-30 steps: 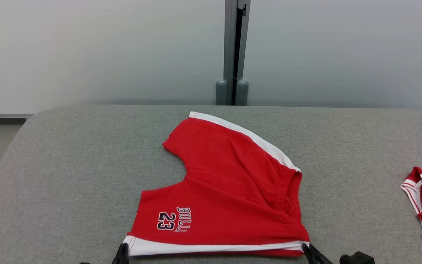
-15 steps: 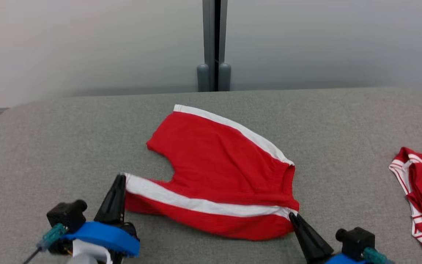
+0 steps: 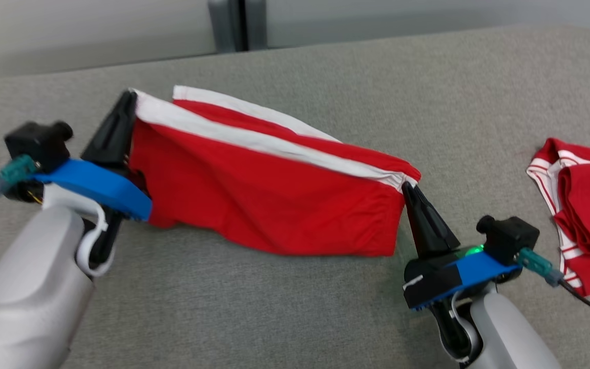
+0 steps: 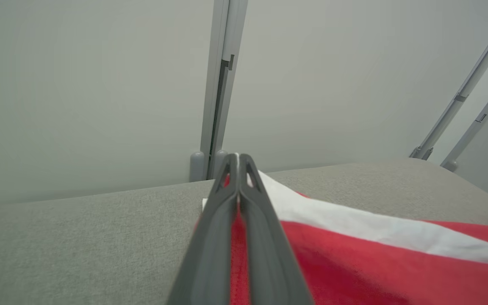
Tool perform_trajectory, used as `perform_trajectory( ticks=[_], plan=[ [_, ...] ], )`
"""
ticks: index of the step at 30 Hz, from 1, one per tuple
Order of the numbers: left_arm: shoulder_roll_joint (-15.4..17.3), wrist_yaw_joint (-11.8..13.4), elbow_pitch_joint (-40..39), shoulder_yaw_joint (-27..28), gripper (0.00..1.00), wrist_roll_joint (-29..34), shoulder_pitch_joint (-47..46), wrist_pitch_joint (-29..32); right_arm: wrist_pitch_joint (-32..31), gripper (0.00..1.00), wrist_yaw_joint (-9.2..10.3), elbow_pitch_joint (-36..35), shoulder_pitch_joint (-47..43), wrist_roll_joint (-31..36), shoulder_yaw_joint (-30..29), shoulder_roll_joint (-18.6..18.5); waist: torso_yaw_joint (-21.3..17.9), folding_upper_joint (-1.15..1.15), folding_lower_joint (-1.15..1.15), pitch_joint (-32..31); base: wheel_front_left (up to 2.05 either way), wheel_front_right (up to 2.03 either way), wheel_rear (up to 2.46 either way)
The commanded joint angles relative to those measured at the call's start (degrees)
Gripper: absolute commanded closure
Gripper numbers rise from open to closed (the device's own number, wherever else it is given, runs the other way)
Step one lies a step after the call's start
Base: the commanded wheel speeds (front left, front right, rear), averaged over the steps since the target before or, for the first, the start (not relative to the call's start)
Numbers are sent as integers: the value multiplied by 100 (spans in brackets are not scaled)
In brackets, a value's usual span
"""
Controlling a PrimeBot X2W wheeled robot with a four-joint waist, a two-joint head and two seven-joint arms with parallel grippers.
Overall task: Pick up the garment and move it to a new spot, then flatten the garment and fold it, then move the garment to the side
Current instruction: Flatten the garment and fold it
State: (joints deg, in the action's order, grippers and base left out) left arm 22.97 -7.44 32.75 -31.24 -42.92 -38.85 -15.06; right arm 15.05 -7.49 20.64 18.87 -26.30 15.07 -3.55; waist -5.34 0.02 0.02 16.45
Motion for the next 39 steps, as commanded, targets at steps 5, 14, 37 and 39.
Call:
perform_trajectory(
  ticks=[5,14,37,39],
  plan=[
    [267,-6,464,-371,100,-439,-810,-11,15,100,0,195,537,-75,62,60,-176,-2,-2,445,0,0,0],
    [661,-6,863,-1243,100,-1127,-1654,61,15,100,0,311,1103,-409,334,60,-417,-2,-2,997,0,0,0],
    [189,-6,1314,-1261,0,-1656,-1259,-16,14,0,0,209,928,-156,-82,59,-358,-2,-2,989,0,0,0],
    [107,-6,1313,-1301,0,-1655,-1001,-17,14,0,0,213,808,-53,-197,60,-314,-2,-2,902,0,0,0]
  ],
)
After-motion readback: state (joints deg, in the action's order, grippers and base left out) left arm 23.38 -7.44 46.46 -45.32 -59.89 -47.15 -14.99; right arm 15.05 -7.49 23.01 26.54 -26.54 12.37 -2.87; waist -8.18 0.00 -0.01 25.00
